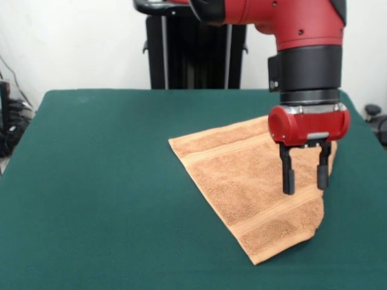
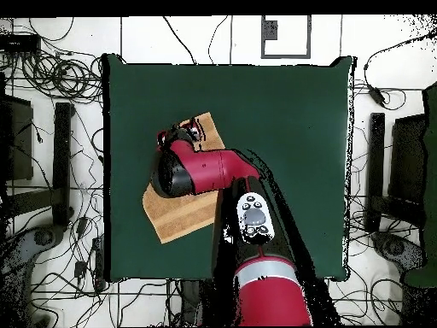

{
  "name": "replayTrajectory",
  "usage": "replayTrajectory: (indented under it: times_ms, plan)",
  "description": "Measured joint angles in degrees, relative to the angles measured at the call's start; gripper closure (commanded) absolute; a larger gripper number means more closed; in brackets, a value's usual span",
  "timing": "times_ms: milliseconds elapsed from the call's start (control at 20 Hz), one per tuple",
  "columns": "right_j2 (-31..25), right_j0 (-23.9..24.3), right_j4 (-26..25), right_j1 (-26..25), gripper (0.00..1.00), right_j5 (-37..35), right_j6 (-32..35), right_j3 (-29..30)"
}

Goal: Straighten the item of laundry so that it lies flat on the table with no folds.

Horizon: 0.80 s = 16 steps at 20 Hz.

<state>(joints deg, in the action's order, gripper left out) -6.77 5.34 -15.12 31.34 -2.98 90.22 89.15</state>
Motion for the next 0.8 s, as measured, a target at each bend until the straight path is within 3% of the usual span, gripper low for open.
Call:
replayTrajectory:
  times_ms: [800]
  plan:
    - [0.0, 0.0, 0.0, 0.0, 0.00, -11.2, 0.0, 0.0]
